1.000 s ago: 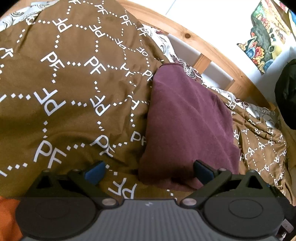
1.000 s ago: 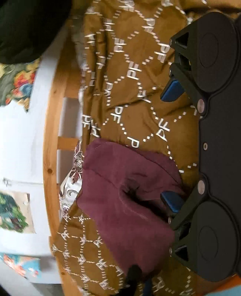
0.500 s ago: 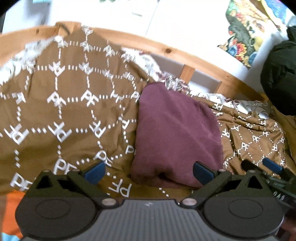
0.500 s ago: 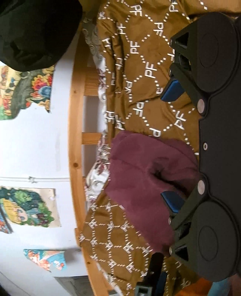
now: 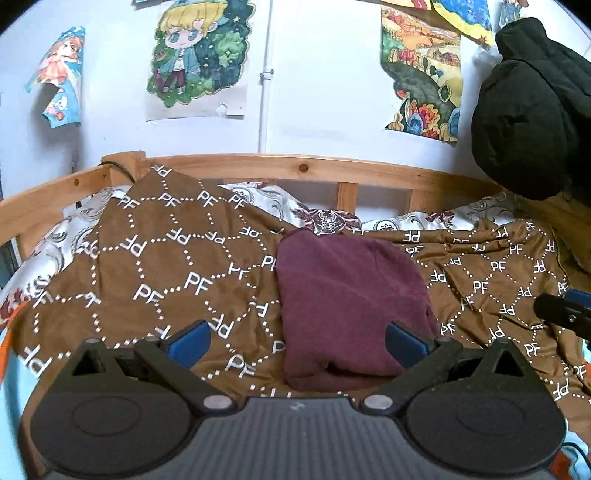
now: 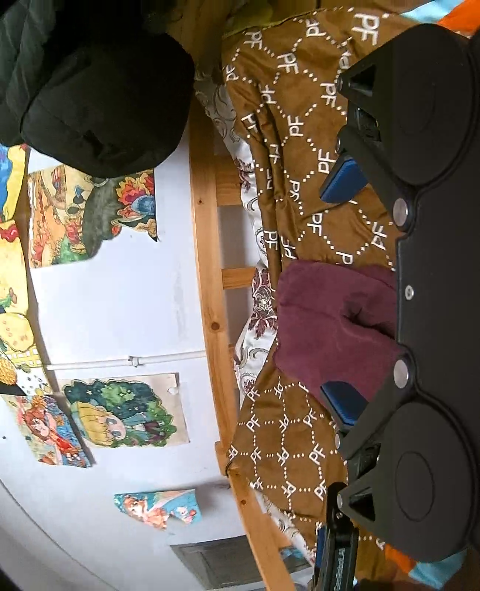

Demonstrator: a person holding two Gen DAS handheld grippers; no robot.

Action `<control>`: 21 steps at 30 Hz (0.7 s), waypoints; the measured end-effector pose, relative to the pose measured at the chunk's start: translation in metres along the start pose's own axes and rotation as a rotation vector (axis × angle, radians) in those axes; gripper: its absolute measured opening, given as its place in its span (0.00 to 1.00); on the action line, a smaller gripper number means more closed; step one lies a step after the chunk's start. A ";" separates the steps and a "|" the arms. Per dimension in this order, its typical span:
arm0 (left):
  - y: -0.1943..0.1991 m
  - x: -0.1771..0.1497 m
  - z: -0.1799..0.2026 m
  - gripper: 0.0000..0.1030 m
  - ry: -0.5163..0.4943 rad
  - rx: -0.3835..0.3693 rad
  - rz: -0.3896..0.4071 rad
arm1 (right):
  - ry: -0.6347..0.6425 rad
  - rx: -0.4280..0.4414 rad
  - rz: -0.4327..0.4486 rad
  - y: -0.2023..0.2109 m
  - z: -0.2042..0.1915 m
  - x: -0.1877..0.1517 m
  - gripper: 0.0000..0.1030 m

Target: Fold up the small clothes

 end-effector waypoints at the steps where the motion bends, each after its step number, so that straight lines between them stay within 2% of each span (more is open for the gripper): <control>1: 0.002 -0.002 -0.002 0.99 0.010 0.003 -0.005 | -0.006 -0.001 -0.004 0.004 0.000 -0.002 0.99; 6: 0.010 -0.010 -0.013 0.99 0.051 0.007 -0.026 | -0.037 -0.014 -0.016 0.021 0.001 -0.009 0.99; 11: 0.012 -0.018 -0.020 0.99 0.046 0.021 -0.048 | -0.078 -0.005 -0.039 0.031 0.001 -0.021 0.99; 21: 0.004 -0.027 -0.023 0.99 0.042 0.027 -0.075 | -0.062 -0.004 -0.057 0.028 -0.002 -0.027 0.99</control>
Point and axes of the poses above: each gripper's, at about its wrist camera, not at the fingertips, and y roughly against the way its jaws point, z to its right, x to its top, the point moved 2 cm from there along -y, roughly the way its jaws point, and after that the axes turned 10 degrees about y, right-handed, at the moved point
